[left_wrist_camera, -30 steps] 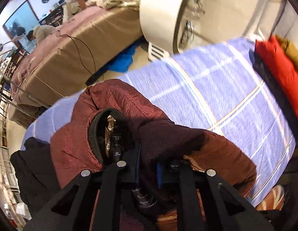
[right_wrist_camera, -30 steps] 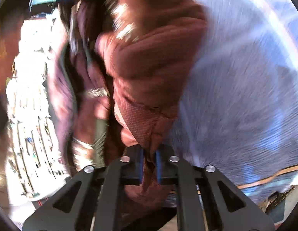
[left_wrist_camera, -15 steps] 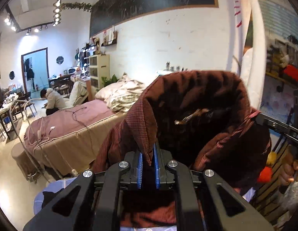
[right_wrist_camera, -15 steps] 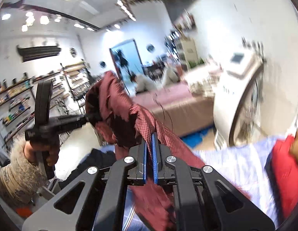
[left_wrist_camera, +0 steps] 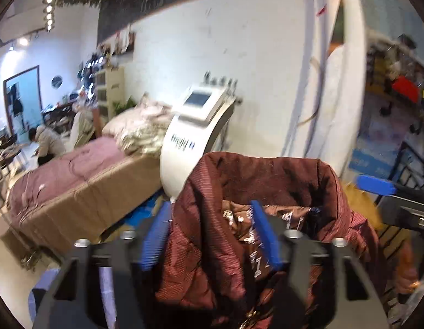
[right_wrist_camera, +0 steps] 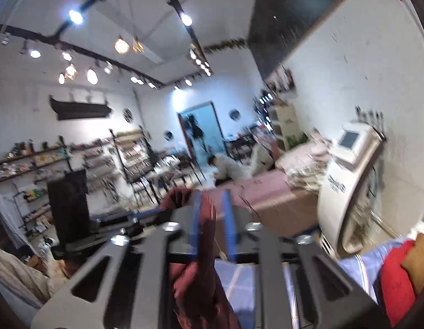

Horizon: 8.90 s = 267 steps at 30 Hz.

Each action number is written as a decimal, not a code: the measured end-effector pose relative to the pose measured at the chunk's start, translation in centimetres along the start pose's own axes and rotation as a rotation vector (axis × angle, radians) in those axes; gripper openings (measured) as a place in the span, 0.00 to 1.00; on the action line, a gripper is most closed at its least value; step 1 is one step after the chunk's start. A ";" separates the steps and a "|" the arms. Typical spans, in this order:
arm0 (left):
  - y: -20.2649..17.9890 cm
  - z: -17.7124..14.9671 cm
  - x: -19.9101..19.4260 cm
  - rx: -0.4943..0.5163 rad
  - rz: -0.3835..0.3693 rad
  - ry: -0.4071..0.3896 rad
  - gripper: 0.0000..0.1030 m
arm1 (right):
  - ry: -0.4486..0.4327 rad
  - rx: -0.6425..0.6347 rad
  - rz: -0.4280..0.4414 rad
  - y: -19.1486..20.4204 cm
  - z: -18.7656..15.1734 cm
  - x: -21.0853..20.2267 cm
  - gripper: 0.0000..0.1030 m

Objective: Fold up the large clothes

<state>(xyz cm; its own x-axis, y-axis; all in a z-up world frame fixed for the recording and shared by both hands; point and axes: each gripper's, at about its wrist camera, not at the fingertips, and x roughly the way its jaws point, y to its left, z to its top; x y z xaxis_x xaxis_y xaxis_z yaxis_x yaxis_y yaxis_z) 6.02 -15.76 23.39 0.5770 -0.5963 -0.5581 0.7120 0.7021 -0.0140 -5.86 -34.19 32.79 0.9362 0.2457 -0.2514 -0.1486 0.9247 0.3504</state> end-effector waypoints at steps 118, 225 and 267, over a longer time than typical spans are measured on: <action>10.2 -40.7 -2.9 -0.390 0.156 0.699 0.86 | 0.897 0.359 -0.019 -11.9 -40.8 14.9 0.20; -0.5 -30.6 11.2 -0.110 -0.005 0.748 0.87 | 0.693 0.636 -0.520 -44.8 -31.3 14.1 0.62; 11.7 -30.0 9.0 -0.351 0.325 0.731 0.87 | 0.872 0.608 -0.046 -24.6 -37.4 35.1 0.45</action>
<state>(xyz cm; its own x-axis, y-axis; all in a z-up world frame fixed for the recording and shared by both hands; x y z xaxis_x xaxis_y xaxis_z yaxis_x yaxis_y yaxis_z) 7.54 -1.29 -6.69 0.2426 -0.0310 -0.9696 0.3231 0.9450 0.0507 18.76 -37.40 -18.43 0.3495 0.5605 -0.7508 0.2909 0.6968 0.6556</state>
